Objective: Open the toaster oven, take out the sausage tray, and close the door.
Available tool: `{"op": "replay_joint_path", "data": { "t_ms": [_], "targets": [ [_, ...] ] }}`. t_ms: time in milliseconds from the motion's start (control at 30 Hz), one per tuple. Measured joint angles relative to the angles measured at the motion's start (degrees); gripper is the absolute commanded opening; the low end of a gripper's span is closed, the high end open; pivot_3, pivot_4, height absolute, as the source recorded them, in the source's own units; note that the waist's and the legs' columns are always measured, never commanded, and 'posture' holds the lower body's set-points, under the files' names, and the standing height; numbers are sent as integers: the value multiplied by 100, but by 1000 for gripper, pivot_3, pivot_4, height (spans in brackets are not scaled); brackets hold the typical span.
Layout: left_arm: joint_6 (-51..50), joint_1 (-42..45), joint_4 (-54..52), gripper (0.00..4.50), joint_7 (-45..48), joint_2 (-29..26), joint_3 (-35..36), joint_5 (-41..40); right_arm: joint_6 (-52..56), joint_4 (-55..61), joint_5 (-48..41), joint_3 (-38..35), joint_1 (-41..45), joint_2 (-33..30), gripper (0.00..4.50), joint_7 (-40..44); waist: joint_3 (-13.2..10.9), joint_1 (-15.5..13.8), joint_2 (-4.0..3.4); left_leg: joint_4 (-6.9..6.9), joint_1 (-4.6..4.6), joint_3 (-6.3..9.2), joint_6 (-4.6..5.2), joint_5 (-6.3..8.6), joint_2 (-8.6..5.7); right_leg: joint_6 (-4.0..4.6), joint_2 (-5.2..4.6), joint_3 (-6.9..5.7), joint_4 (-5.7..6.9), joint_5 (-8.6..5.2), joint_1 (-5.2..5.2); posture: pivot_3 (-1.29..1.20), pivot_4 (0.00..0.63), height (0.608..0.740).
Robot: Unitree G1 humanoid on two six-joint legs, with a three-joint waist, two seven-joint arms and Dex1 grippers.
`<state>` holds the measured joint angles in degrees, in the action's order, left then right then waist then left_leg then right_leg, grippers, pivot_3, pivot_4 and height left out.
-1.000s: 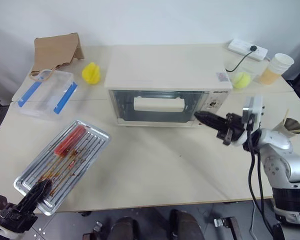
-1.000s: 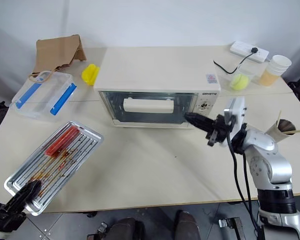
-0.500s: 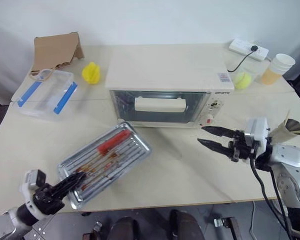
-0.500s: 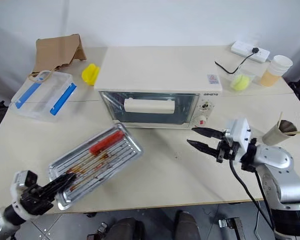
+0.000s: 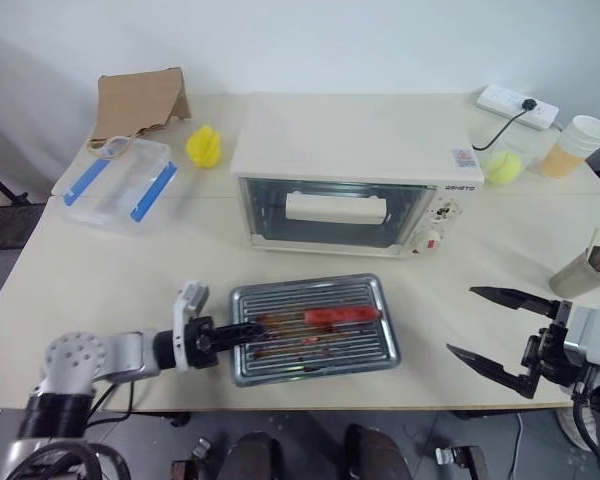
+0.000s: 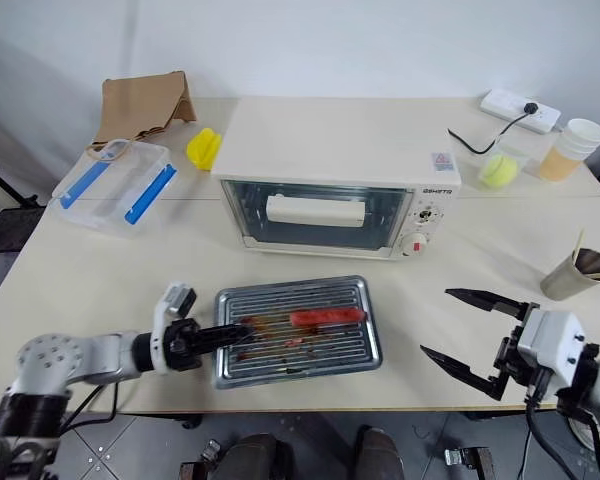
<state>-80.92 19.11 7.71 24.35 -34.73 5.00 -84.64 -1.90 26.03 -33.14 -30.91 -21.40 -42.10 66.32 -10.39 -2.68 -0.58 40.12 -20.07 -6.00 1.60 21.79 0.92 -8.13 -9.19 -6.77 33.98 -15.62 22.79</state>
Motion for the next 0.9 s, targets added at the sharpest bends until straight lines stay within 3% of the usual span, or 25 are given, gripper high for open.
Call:
{"op": "replay_joint_path", "data": {
  "t_ms": [167, 367, 500, 700, 900],
  "targets": [
    [-286, 724, 445, 0, 116, 401, -265, 614, -359, 323, 138, -130, -787, 54, 4478, 259, 3, -64, -4, 2, 8, 18, 9, -5, -14, -11, -2, 11, -15, 6, -28, 0, 150, 740],
    [-470, 1441, 966, 0, -22, 983, -355, 1448, -296, 558, 133, -253, -999, 141, 4478, -30, 12, -196, -20, 3, 40, 61, 19, -16, -34, -23, -24, 43, -34, 13, -63, 0, 150, 740],
    [-702, 1753, 1324, 0, -316, 1290, -108, 1778, -243, 664, 100, -277, -1078, 141, 4478, -136, 13, -206, -22, -2, 89, 74, -5, 2, -21, -31, -31, 44, -49, 17, -123, 0, 150, 740],
    [-1057, 1864, 1321, 0, -485, 1482, 249, 2159, -152, 680, 94, -279, -1050, 140, 4478, -231, 19, -193, -31, -3, 89, 74, -5, 3, -22, -43, -37, 47, -48, 24, -120, 0, 150, 740],
    [-1086, 1803, 1088, 1711, -617, 1582, 259, 2591, -54, 679, 89, -278, -869, 131, 4500, -282, 19, -159, -31, -8, 88, 74, -9, 4, -19, -43, -36, 47, -49, 25, -115, 0, 150, 740]
  ]
}}
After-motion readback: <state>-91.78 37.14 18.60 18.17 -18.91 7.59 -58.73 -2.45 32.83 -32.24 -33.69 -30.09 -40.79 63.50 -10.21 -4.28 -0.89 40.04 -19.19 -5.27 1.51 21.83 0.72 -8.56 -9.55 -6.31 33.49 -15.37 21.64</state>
